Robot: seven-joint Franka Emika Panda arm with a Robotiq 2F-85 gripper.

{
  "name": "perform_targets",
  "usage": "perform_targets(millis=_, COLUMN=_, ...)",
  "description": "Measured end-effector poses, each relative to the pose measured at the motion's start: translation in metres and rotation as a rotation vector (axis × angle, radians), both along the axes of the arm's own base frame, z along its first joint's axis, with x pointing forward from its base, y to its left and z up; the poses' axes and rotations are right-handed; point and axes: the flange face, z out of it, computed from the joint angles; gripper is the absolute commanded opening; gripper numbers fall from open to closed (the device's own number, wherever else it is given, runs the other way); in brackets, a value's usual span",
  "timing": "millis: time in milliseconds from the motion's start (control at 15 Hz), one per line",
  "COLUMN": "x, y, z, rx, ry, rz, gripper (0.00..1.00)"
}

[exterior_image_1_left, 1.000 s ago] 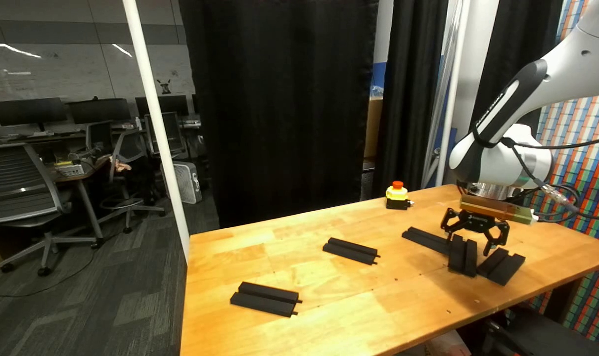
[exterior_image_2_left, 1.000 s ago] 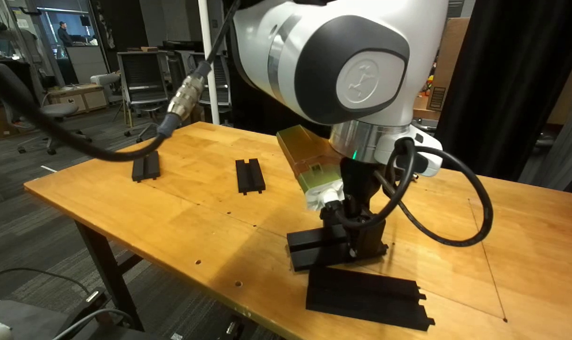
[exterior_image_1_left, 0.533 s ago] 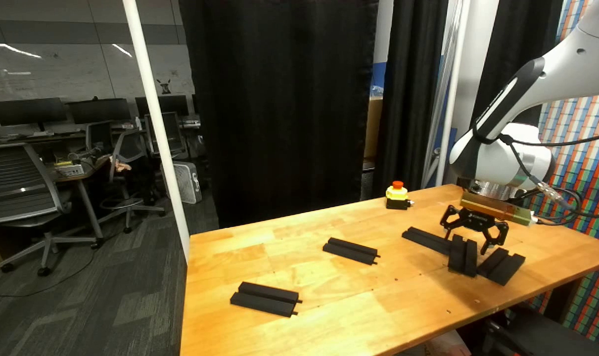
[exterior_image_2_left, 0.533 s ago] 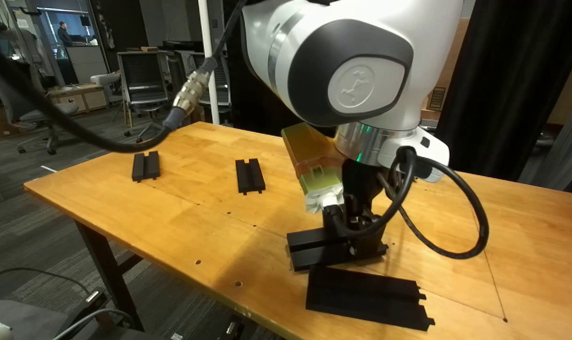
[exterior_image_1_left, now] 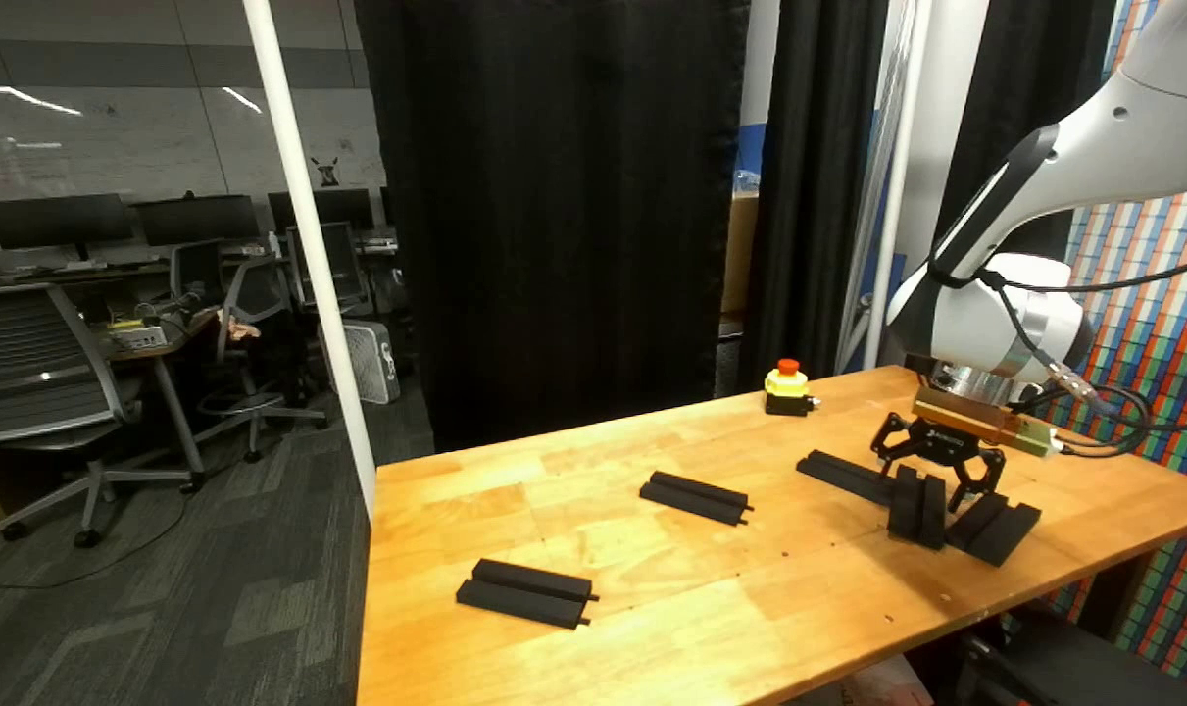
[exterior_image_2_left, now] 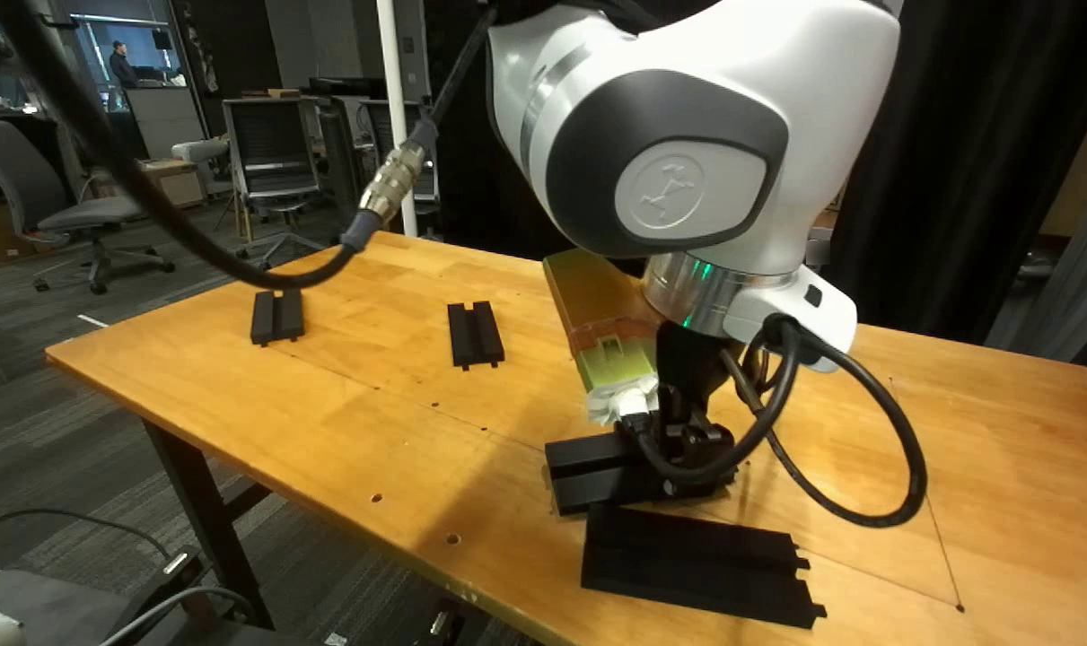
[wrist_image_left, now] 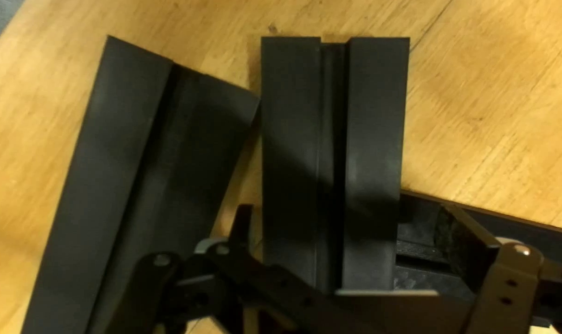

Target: Stack the black pieces together

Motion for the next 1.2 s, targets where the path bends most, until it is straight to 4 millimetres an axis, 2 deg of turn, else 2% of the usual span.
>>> perform_targets(millis=467, x=0.011, y=-0.011, z=-0.012, rx=0.001, ry=-0.001, rz=0.009, gripper=1.00)
perform_targets(millis=533, x=0.013, y=-0.013, z=-0.013, rx=0.000, ry=-0.002, rz=0.010, gripper=0.75)
perform_targets(millis=600, x=0.016, y=-0.015, z=-0.014, rx=-0.001, ry=-0.003, rz=0.012, gripper=0.74)
perform_targets(millis=667, x=0.017, y=-0.016, z=-0.015, rx=-0.002, ry=-0.002, rz=0.014, gripper=0.68)
perform_targets(millis=800, x=0.020, y=-0.019, z=-0.014, rx=-0.007, ry=-0.006, rz=0.015, gripper=0.51)
perform_targets(millis=867, x=0.022, y=-0.020, z=-0.012, rx=-0.010, ry=-0.011, rz=0.016, gripper=0.47)
perform_targets(millis=1200, x=0.024, y=-0.021, z=-0.010, rx=-0.010, ry=-0.014, rz=0.019, gripper=0.47)
